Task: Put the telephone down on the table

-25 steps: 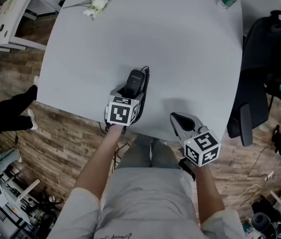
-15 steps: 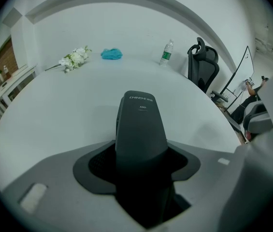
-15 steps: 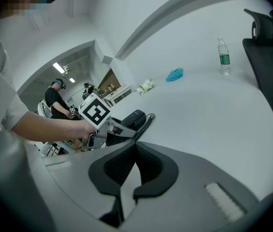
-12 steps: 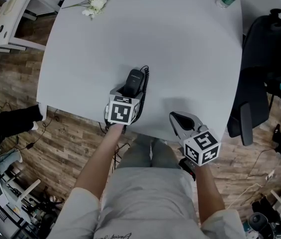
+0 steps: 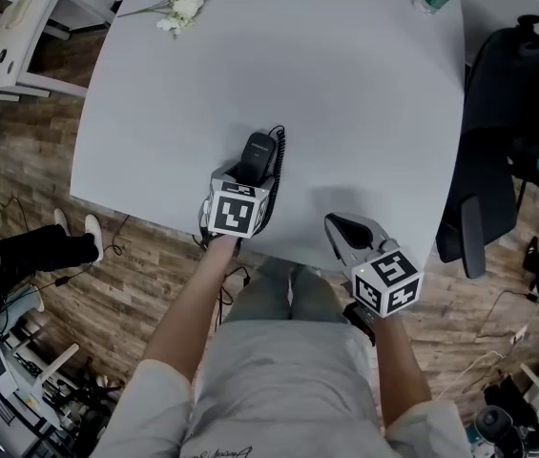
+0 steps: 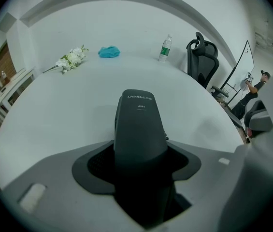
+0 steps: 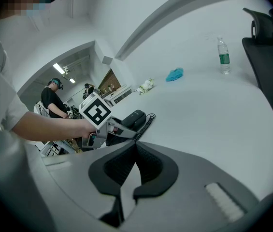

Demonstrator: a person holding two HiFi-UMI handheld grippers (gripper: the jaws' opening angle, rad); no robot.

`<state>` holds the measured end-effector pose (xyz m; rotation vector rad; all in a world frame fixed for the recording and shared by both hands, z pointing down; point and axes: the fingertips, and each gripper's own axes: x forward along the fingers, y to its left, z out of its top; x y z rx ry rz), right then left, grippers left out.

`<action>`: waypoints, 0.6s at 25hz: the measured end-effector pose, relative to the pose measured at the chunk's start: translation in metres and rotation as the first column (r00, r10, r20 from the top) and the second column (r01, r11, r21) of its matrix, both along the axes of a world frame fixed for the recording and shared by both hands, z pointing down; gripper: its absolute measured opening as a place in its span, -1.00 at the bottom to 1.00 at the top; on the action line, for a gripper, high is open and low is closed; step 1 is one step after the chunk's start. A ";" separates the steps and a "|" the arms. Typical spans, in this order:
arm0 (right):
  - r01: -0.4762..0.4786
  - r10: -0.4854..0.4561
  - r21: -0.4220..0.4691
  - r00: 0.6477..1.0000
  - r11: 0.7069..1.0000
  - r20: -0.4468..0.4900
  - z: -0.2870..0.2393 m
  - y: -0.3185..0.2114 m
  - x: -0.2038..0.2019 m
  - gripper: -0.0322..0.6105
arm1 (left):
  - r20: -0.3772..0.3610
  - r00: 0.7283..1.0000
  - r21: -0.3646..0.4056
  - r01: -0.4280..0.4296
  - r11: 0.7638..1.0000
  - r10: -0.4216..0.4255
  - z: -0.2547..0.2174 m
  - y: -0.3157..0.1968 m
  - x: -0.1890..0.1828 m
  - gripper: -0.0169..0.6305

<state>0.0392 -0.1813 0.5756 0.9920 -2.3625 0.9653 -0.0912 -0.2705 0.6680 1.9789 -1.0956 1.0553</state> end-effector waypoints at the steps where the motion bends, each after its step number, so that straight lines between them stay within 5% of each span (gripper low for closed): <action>1: 0.000 0.000 0.000 1.000 1.000 0.001 0.000 0.000 0.000 -0.88 | -0.001 1.000 -0.003 -0.002 1.000 0.002 0.000 0.000 0.001 0.01; 15: 0.004 -0.004 0.011 1.000 1.000 0.010 -0.004 -0.003 0.000 -0.88 | 0.004 1.000 -0.003 -0.022 1.000 0.022 -0.007 -0.001 -0.002 0.21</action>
